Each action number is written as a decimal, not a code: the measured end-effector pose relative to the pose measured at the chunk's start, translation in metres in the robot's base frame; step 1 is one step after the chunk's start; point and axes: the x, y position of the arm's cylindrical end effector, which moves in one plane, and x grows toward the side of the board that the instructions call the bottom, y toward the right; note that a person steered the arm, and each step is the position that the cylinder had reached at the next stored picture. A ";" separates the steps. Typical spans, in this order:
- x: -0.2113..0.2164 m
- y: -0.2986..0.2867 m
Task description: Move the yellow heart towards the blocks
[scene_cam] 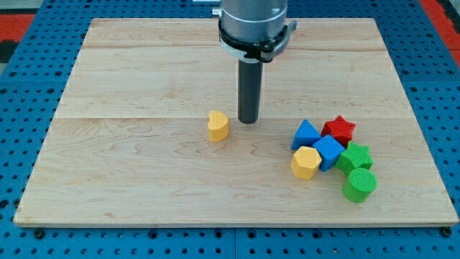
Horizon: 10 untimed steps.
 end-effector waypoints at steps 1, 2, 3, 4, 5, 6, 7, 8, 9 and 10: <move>-0.022 -0.029; -0.019 -0.075; 0.026 -0.070; 0.029 0.008; 0.027 -0.023; -0.004 -0.027; -0.004 0.006; 0.018 0.051; 0.028 0.057; -0.016 0.062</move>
